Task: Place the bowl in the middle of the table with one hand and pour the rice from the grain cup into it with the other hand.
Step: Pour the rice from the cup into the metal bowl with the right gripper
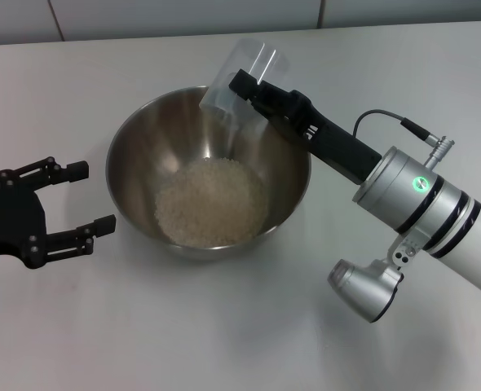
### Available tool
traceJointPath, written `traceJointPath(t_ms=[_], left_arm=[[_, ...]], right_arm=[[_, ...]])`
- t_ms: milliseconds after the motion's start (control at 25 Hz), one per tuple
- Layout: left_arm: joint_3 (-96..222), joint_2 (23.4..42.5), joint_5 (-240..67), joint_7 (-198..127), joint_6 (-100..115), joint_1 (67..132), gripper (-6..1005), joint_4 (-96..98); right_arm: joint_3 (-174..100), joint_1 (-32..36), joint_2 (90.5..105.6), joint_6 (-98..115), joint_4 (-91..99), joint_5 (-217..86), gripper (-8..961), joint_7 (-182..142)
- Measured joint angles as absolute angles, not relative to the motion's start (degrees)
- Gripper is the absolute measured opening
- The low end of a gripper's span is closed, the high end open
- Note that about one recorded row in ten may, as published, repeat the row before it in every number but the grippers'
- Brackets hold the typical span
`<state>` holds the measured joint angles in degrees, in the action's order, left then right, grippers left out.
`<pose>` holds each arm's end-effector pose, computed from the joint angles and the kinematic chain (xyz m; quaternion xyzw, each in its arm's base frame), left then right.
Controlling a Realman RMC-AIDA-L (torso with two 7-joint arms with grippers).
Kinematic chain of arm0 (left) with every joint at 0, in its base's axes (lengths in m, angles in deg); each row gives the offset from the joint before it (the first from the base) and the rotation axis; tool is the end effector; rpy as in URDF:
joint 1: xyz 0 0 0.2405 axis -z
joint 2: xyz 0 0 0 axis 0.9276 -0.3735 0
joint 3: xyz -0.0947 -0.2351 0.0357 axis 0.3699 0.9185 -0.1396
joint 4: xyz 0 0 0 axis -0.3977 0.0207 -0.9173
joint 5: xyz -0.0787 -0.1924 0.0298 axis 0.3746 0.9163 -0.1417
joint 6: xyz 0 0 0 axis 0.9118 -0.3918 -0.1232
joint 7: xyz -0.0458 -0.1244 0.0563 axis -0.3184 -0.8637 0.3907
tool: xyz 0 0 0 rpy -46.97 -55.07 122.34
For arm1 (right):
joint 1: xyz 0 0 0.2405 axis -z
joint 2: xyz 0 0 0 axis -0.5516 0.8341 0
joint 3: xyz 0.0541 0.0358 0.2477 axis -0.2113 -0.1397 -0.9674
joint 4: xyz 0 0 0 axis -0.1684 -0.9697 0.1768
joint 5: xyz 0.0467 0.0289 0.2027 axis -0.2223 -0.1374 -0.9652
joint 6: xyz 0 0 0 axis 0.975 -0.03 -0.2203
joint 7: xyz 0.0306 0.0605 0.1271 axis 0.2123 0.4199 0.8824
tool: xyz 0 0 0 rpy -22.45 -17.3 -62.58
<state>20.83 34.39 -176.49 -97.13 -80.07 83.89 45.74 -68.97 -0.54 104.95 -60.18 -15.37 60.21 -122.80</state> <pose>-0.2973 0.2770 0.0395 -0.9445 -0.0845 -0.2481 0.1980 0.1970 0.3175 -0.0884 -0.5082 -0.6624 -0.0474 0.5484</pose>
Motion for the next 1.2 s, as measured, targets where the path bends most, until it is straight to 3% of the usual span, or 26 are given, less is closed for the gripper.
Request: traceJointPath(t_ms=[880, 1200], left_arm=[[21.28, 34.3, -176.5, -97.14, -79.99, 83.95, 813, 45.73], [21.55, 34.39, -176.5, -97.13, -79.99, 83.98, 813, 45.73]], right_arm=[[-69.21, 0.93, 104.94, -59.78, -17.39, 59.93, 9, -121.64], [-73.52, 3.21, 104.67, -60.58, -19.54, 59.41, 9, -95.28]])
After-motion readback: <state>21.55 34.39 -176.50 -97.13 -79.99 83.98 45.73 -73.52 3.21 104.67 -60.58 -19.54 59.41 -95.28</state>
